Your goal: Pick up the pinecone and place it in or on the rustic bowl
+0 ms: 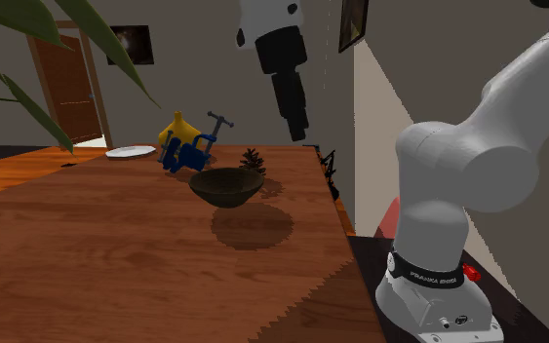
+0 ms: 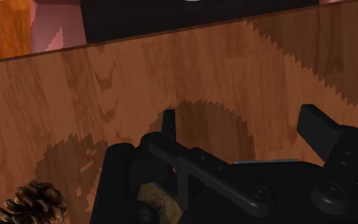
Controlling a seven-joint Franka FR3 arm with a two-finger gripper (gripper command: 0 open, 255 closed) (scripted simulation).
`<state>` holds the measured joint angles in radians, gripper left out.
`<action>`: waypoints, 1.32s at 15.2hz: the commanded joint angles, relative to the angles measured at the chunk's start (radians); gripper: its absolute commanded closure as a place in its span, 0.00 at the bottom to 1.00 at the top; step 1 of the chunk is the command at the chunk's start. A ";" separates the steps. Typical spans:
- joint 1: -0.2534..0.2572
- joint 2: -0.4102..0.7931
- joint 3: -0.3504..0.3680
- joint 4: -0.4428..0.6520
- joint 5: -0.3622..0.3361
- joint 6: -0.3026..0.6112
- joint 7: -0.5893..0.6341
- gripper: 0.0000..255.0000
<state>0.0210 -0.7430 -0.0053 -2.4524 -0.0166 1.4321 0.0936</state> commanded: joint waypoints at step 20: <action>-0.126 0.415 -0.392 0.181 -0.076 0.411 -0.370 0.00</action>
<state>-0.1020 -0.3568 -0.3768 -2.2950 -0.1015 1.8289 -0.2516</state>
